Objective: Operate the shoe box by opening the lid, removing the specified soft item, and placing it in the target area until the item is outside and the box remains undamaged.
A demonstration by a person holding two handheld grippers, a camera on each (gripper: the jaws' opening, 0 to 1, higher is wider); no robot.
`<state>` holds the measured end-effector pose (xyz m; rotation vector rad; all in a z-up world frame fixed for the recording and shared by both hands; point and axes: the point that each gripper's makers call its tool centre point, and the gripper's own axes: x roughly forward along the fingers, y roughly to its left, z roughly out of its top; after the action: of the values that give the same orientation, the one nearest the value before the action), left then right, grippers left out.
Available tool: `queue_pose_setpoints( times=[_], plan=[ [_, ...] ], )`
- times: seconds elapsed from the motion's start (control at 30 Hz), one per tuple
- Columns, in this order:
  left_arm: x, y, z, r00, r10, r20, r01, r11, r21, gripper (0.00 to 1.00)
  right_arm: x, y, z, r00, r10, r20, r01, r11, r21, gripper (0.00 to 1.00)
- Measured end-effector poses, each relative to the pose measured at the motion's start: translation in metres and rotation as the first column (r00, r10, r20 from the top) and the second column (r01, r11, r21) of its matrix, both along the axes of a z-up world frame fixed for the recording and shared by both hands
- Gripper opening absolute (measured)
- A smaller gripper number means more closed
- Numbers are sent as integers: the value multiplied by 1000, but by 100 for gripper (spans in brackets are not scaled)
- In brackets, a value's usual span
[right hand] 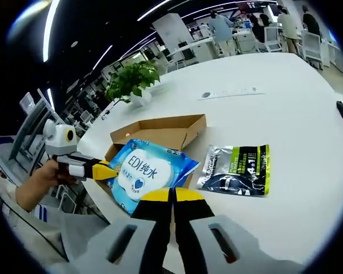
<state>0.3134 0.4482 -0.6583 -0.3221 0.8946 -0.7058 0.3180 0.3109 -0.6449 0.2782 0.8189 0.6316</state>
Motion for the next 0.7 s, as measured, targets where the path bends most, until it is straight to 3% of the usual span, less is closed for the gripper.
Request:
queue_pose_setpoints(
  times=[0.7],
  plan=[
    [2,-43,7,1000,-8,25,8,1000,-4,3,7,-44,2,998,-61,1,61,998,-14,0]
  ],
)
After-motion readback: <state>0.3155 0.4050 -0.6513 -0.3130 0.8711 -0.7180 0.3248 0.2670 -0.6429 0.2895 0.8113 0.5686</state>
